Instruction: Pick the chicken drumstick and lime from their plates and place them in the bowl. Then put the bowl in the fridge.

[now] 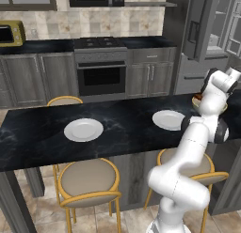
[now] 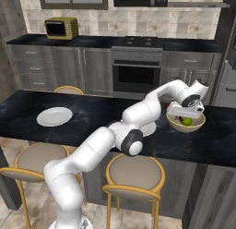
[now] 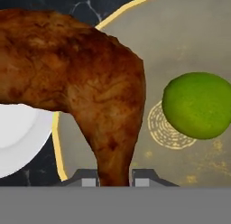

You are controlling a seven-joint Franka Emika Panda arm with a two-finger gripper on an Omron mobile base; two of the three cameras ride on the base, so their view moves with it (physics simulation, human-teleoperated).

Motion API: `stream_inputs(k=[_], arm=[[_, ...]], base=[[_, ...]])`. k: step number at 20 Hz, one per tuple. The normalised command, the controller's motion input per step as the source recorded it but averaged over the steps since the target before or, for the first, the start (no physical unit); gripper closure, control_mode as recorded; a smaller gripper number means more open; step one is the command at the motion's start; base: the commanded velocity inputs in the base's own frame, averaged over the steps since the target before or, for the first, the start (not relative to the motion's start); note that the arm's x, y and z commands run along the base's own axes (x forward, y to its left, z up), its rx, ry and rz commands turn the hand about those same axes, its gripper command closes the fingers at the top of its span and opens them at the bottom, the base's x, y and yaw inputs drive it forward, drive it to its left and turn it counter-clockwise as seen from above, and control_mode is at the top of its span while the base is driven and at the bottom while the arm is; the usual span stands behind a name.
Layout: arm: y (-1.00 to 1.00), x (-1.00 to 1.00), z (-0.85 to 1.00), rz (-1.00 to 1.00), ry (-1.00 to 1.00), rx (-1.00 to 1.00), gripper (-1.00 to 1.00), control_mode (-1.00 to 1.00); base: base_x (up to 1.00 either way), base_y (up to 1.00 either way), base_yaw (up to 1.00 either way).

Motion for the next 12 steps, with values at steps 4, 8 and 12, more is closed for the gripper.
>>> stream_inputs(k=[4,8,12], arm=[[-0.09,0.1,0.0,-0.1,0.01,-0.05,1.0,-1.0],[-0.13,0.06,-0.03,-0.08,0.06,-0.05,-1.0,-1.0],[-0.13,0.07,-0.01,-0.06,0.09,-0.03,-1.0,-1.0]], base=[[0.0,0.0,0.0],[0.0,0.0,0.0],[0.0,0.0,0.0]])
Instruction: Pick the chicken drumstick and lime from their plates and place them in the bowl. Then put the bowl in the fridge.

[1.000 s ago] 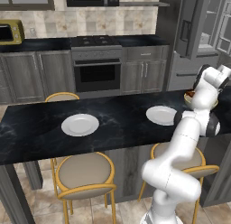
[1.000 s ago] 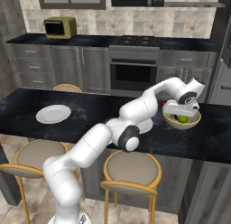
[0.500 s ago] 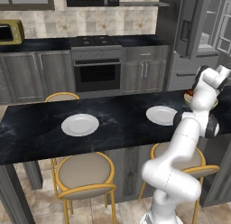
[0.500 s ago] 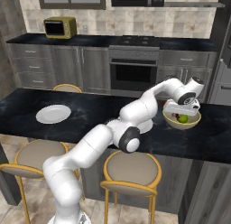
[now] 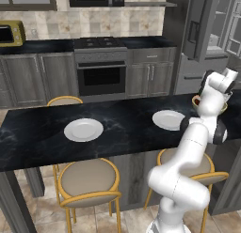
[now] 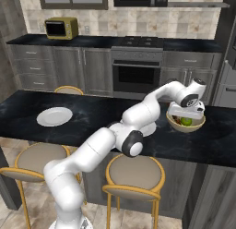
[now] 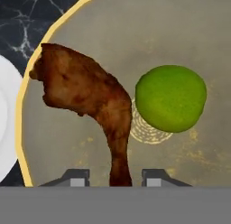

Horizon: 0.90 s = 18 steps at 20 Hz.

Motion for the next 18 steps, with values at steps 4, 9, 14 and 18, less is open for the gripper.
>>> stream_inputs(k=[4,9,14,18], arm=[[-0.11,0.04,0.0,-0.01,0.05,0.0,-1.0,-1.0],[-0.06,0.13,0.12,0.0,0.01,0.0,-1.0,-1.0],[0.01,0.02,0.5,0.0,0.02,0.0,-1.0,-1.0],[0.03,-0.34,0.33,0.07,0.11,0.0,-1.0,-1.0]], base=[[0.0,0.0,0.0],[0.0,0.0,0.0],[0.0,0.0,0.0],[0.0,0.0,0.0]])
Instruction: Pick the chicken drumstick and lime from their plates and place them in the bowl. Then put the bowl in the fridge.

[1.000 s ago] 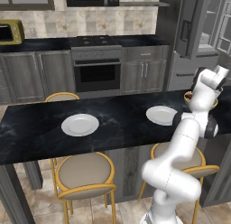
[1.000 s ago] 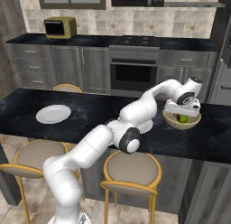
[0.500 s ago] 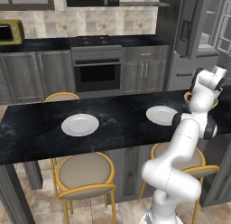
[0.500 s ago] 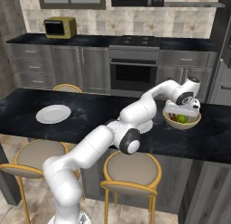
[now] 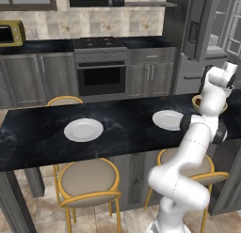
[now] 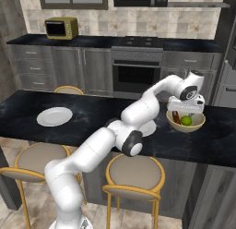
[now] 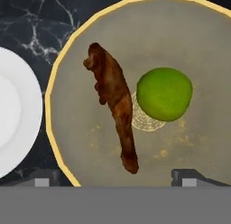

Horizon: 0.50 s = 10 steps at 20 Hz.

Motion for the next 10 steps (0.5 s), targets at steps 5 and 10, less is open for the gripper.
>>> stream_inputs(k=[5,10], arm=[[0.02,-0.41,-0.01,0.21,0.06,-0.02,-1.0,-1.0],[0.11,-0.43,-0.04,0.39,-0.03,0.0,-1.0,-1.0]], base=[[0.0,0.0,0.0],[0.0,0.0,0.0]])
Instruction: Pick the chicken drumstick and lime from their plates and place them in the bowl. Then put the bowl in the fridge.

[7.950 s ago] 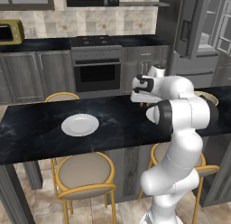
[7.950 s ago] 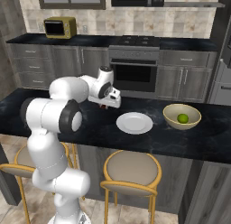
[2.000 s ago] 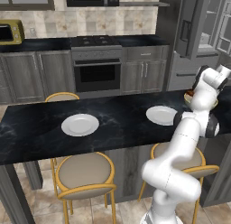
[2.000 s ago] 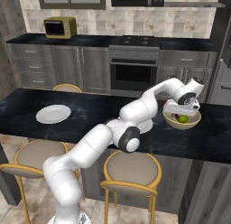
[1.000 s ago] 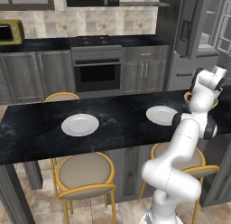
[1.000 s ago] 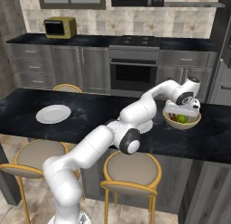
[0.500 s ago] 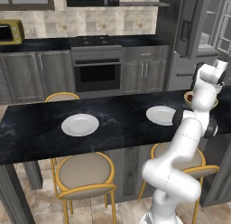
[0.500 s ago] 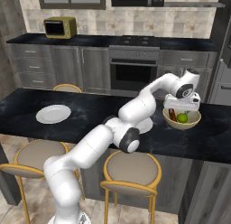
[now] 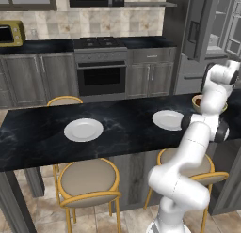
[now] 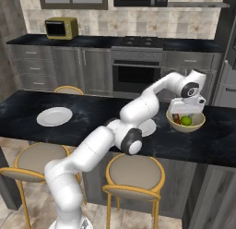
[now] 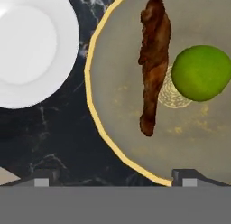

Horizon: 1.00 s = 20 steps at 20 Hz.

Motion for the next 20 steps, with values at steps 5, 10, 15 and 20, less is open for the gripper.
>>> stream_inputs(k=[5,10,15,20], arm=[[0.27,-0.42,-0.08,0.44,-0.13,0.0,-1.0,-1.0],[0.34,-0.56,-0.19,0.27,-0.22,-0.01,-1.0,-1.0],[0.43,-0.56,-0.28,0.04,-0.21,-0.08,-1.0,-1.0],[0.55,-0.59,-0.27,-0.03,-0.21,-0.19,-1.0,-1.0]], base=[[0.0,0.0,0.0],[0.0,0.0,0.0],[0.0,0.0,0.0],[0.0,0.0,0.0]])
